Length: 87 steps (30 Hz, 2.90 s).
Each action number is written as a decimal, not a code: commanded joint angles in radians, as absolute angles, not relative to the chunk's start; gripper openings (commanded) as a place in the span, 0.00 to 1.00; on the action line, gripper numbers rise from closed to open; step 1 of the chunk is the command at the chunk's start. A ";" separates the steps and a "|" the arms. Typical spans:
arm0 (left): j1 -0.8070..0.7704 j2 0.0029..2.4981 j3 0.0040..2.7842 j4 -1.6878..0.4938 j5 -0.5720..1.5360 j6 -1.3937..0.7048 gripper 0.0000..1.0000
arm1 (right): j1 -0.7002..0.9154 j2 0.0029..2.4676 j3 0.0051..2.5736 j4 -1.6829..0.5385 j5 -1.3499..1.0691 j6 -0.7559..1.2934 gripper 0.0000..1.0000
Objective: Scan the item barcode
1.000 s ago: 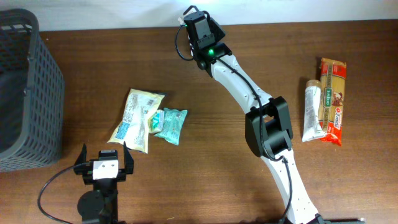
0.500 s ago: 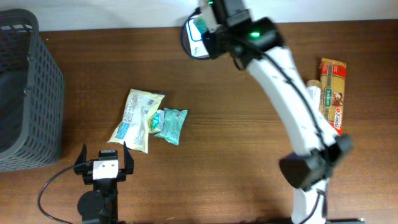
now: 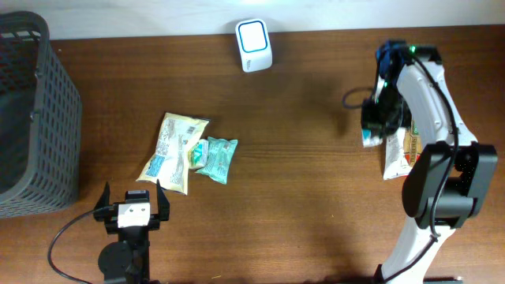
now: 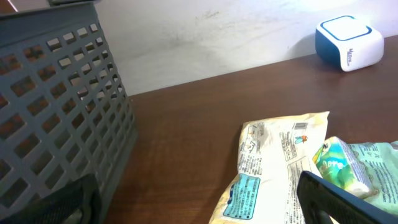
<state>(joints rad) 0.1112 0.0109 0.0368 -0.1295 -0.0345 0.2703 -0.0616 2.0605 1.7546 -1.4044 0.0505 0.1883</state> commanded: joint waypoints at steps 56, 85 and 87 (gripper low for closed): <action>0.116 0.006 0.032 -0.128 -0.038 0.286 0.99 | 0.459 2.145 1.840 -1.151 -0.334 0.179 0.07; 0.116 0.006 0.032 -0.128 -0.038 0.286 0.99 | 0.572 2.354 2.101 -1.067 -0.303 0.239 0.17; 0.116 0.006 0.032 -0.128 -0.038 0.286 0.99 | 0.498 2.336 2.273 -1.213 -0.303 0.168 0.44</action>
<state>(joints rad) 0.1112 0.0109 0.0368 -0.1295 -0.0345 0.2703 0.5854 2.3936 2.1036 -1.1275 -0.3145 0.2657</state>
